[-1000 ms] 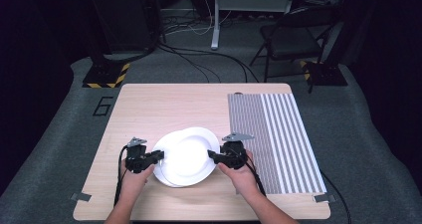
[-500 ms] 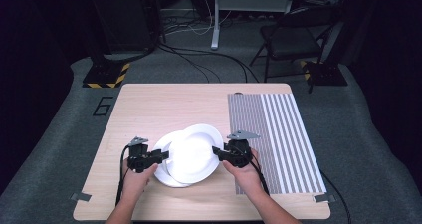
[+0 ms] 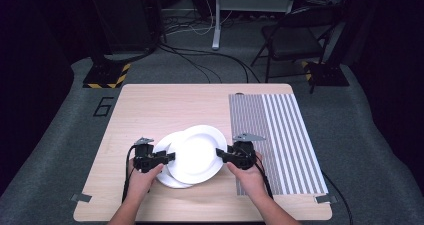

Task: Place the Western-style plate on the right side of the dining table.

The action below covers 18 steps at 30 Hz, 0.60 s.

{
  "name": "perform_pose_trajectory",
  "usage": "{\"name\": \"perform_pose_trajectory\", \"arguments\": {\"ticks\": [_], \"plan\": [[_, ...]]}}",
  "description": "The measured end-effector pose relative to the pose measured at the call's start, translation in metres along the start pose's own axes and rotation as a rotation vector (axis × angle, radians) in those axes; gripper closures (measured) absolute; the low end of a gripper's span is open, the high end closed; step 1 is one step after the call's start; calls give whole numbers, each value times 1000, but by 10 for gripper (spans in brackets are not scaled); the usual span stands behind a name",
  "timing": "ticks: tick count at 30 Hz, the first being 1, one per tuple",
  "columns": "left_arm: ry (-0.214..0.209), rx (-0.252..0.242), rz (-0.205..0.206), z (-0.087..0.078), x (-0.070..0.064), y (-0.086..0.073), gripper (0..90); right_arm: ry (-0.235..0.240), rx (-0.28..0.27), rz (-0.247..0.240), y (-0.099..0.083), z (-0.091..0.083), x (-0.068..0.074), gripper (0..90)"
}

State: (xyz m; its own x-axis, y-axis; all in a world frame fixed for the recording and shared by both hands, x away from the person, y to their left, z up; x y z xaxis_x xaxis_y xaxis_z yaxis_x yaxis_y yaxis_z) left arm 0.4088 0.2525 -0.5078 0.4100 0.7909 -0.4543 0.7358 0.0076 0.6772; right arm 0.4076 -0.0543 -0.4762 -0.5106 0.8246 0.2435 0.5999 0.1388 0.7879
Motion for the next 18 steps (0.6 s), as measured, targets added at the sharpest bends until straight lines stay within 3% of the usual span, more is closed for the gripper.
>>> {"name": "perform_pose_trajectory", "arguments": {"ticks": [4, 12, 18], "plan": [[-13, -6, -23, 0, -1, 0, 460, 2, 3, 16, -3, -1, -2, 602], [-18, 0, 3, 4, -9, -2, 459, 4, 0, 26, -5, -1, -3, 599], [-13, -11, -4, 3, -13, -3, 462, 2, 1, 38, -6, -1, -4, 597]]}}
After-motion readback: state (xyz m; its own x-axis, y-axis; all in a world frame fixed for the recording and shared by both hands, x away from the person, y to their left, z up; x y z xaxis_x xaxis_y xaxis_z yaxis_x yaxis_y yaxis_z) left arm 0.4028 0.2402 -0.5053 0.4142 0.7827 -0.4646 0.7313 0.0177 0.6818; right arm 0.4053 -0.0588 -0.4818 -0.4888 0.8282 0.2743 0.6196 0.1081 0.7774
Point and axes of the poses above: each handheld gripper's, and its own axes: z roughly forward along the jaws, y roughly out of its top, x roughly to its left, the point moved 2 cm from there along z, roughly forward along the jaws, and after that the axes turned 5 degrees about -y, right-handed, at the moved point
